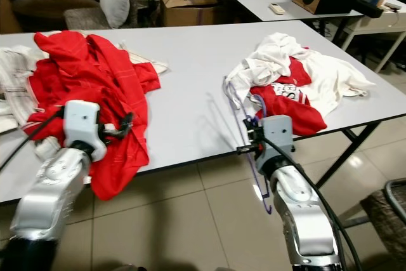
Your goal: Hang hanger
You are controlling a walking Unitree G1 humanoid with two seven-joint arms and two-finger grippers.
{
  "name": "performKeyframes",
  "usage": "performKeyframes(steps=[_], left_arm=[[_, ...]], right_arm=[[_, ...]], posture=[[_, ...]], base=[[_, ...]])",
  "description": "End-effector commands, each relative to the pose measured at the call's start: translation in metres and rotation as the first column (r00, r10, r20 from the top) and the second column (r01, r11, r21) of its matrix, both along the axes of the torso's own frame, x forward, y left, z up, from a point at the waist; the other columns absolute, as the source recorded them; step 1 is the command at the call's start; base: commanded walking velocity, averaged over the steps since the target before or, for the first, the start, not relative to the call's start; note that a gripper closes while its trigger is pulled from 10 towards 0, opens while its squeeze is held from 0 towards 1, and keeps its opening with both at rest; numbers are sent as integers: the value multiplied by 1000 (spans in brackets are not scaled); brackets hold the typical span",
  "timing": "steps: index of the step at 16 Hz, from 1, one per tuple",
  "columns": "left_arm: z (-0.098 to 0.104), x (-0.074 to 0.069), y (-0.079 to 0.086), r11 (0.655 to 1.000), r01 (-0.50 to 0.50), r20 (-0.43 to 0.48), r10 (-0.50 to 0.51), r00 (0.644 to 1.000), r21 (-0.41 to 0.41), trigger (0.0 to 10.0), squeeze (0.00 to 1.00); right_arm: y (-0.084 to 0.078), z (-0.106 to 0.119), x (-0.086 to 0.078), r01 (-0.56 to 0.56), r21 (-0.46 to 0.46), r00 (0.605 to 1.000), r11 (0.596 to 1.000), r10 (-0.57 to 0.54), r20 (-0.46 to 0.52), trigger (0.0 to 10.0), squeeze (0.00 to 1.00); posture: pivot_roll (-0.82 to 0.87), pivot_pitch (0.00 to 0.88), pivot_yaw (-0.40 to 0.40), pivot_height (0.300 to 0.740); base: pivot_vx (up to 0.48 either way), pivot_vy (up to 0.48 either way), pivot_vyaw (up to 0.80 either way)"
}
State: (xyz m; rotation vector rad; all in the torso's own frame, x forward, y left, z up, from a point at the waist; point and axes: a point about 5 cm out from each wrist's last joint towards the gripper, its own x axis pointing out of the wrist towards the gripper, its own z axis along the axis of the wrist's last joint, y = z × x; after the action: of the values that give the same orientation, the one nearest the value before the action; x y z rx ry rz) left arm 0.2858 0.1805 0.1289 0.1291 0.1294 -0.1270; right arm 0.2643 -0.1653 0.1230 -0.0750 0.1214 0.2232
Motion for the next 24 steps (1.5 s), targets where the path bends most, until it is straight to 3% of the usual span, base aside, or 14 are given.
performKeyframes(steps=[1, 3, 6, 7, 8, 10, 15, 20, 24], left_arm=[[0, -2, 3, 1000, 3, -17, -3, 1000, 1, 10000, 0], [-9, -4, 10, 994, -51, -90, 59, 994, 92, 10000, 0], [-4, -9, 16, 992, -69, -84, 78, 993, 109, 9647, 0], [-2, -13, 16, 994, -48, -87, 57, 995, 100, 4627, 0], [-1, -14, 15, 994, -38, -92, 47, 995, 99, 3647, 0], [-1, -17, 18, 992, -7, -127, 23, 992, 128, 0, 0], [-5, -16, 29, 981, -21, -187, 57, 981, 191, 0, 0], [-15, -16, 23, 973, 42, -240, 14, 971, 227, 0, 0], [-13, -13, 24, 971, 32, -219, 21, 975, 238, 0, 0]], right_arm=[[4, 1, 4, -18, -9, 1000, 1000, 18, 0, 10000, 0], [5, -1, 8, -34, -34, 999, 999, 33, -24, 10000, 0], [4, -2, 6, -36, -41, 999, 999, 35, -29, 10000, 0], [4, -2, 5, -38, -37, 999, 999, 37, -33, 10000, 0], [5, -3, 4, -39, -38, 999, 999, 38, -35, 10000, 0], [6, -5, 5, -43, -40, 998, 998, 41, -44, 10000, 0], [10, -6, 7, -48, -37, 998, 998, 46, -44, 10000, 0], [13, -9, 6, -48, -40, 997, 998, 46, -54, 10000, 0], [11, -9, 7, -44, -48, 998, 998, 41, -50, 10000, 0]], posture=[[-90, 0, -49, 740], [-69, 0, -47, 740], [-66, 0, -42, 740], [-58, 0, -44, 740], [-58, 0, -44, 740], [-49, 0, -43, 740], [-34, 0, -32, 740], [-31, 0, -29, 740], [-35, 0, -26, 740]], base=[[0, 0, 0], [0, 0, 0], [0, 0, 0], [0, 0, 0], [0, 0, 0], [0, 0, 0], [0, 0, 0], [0, 0, 0], [0, 0, 0]])
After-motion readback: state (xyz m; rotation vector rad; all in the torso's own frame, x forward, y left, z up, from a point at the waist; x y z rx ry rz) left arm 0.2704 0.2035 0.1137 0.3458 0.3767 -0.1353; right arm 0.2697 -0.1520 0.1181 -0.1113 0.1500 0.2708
